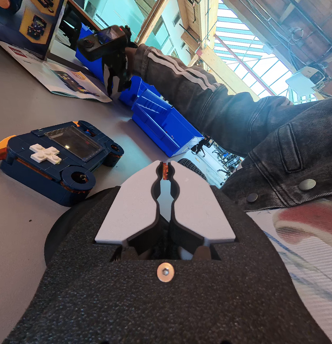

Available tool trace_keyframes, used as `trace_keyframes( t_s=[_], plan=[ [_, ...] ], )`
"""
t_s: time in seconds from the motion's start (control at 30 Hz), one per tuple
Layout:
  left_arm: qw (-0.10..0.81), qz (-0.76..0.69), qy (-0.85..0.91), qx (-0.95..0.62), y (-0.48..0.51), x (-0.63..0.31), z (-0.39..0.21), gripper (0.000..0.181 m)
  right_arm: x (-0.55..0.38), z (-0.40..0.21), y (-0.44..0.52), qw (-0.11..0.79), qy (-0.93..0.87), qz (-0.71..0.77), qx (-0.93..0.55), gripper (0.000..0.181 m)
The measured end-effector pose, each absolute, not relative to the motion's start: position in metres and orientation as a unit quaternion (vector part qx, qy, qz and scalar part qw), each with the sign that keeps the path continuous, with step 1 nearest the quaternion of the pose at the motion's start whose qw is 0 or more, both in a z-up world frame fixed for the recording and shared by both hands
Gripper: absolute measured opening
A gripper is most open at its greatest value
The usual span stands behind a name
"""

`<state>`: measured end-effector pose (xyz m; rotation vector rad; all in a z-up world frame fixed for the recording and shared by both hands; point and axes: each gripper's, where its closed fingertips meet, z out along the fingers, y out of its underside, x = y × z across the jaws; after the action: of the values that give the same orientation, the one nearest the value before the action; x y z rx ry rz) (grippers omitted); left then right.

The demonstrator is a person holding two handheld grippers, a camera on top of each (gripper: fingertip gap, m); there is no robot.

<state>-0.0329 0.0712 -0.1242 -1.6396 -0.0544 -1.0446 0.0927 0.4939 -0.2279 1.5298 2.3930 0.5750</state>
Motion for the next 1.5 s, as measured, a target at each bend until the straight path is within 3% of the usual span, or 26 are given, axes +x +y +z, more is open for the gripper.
trace_keyframes(
  t_s=[0.13, 0.37, 0.5, 0.67, 0.87, 1.17, 1.23, 1.5],
  plan=[
    [0.561, -0.451, -0.028, -0.694, 0.071, -0.034, -0.124, 0.004, 0.094, -0.228, 0.495, 0.132, 0.819, 0.209, 0.519, 0.008],
    [0.564, -0.453, -0.025, -0.690, 0.071, -0.034, -0.123, 0.004, 0.093, -0.226, 0.493, 0.111, 0.819, 0.214, 0.521, 0.008],
    [0.565, -0.452, -0.020, -0.689, 0.070, -0.033, -0.122, 0.004, 0.070, -0.198, 0.475, 0.004, 0.826, 0.166, 0.538, 0.008],
    [0.572, -0.451, -0.015, -0.685, 0.068, -0.032, -0.120, 0.004, 0.050, -0.115, 0.416, -0.166, 0.804, 0.001, 0.570, 0.007],
    [0.589, -0.442, -0.005, -0.677, 0.065, -0.032, -0.116, 0.004, 0.122, -0.036, 0.364, -0.272, 0.751, -0.054, 0.599, 0.008],
    [0.596, -0.414, 0.028, -0.687, 0.063, -0.024, -0.114, 0.004, 0.247, -0.096, 0.342, -0.220, 0.674, -0.046, 0.704, 0.008],
    [0.602, -0.406, 0.034, -0.687, 0.062, -0.024, -0.113, 0.004, 0.256, -0.110, 0.341, -0.224, 0.665, -0.057, 0.710, 0.020],
    [0.612, -0.393, 0.036, -0.686, 0.060, -0.025, -0.112, 0.004, 0.268, -0.112, 0.345, -0.276, 0.658, -0.061, 0.698, 0.043]
  ],
)
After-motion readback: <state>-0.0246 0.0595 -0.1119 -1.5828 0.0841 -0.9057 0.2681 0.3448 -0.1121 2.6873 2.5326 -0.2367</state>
